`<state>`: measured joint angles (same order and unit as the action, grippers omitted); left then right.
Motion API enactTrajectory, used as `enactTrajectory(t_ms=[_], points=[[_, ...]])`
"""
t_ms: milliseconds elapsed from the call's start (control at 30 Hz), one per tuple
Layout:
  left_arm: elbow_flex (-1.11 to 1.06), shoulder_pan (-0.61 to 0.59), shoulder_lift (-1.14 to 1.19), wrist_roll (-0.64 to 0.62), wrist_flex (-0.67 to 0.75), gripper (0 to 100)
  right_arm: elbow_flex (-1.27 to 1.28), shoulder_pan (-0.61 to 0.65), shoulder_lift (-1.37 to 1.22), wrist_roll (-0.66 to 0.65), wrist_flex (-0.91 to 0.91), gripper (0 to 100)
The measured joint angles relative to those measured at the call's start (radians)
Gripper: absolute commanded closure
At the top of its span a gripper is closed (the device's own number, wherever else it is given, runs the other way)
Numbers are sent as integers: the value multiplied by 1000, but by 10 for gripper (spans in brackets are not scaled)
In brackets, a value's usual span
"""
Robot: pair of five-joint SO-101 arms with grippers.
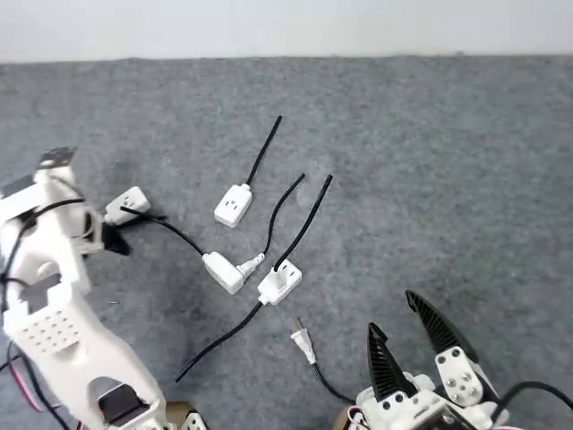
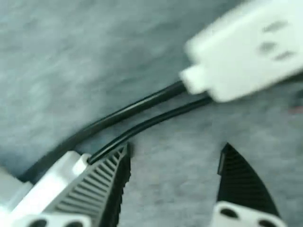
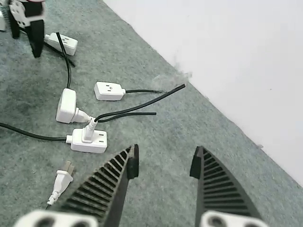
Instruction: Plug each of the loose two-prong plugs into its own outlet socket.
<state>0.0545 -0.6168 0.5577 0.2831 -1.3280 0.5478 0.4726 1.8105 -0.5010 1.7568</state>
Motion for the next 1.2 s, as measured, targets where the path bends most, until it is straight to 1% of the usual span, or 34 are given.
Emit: enactTrajectory(t_ms=[167, 467, 700, 833, 933, 1067, 1200], points=[[26, -83, 6, 37, 0, 698, 0, -2, 0, 0, 0, 805], [114, -226, 8, 37, 0, 698, 0, -2, 0, 0, 0, 805], [137, -325, 8, 49, 0, 698, 0, -2, 0, 0, 0, 805], [138, -325, 8, 80, -20, 698, 0, -2, 0, 0, 0, 805], [138, -301, 8, 87, -97, 698, 0, -2, 0, 0, 0, 805], [138, -236, 8, 87, -207, 698, 0, -2, 0, 0, 0, 805], [138, -199, 8, 87, -287, 698, 0, -2, 0, 0, 0, 805]])
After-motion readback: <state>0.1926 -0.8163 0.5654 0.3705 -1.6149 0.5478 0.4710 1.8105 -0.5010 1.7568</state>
